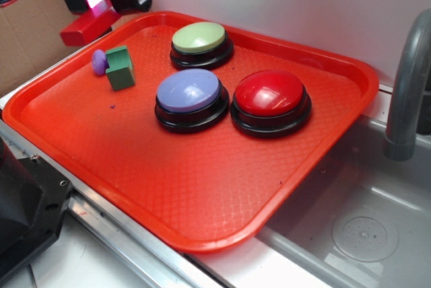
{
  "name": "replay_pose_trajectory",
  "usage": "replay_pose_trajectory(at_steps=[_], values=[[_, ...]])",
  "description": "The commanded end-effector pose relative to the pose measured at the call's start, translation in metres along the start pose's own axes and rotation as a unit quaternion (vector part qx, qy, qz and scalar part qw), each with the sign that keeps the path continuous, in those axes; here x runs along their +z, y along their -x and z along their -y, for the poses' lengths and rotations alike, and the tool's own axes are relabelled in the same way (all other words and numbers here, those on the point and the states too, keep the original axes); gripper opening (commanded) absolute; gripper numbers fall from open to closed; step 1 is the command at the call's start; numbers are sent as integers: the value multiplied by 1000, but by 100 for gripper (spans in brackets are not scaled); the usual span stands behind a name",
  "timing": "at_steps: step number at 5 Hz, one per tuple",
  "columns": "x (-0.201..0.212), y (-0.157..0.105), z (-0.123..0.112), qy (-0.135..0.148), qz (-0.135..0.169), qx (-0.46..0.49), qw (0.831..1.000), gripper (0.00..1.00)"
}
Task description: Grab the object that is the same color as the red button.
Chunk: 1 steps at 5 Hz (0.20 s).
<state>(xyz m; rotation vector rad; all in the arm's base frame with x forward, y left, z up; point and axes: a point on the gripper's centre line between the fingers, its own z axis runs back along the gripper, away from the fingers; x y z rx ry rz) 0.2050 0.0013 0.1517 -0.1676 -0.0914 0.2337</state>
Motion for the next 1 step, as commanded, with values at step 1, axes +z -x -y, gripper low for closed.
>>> replay_pose_trajectory(at_steps=[1], values=[[10, 5, -2, 2, 31, -19, 999, 0]])
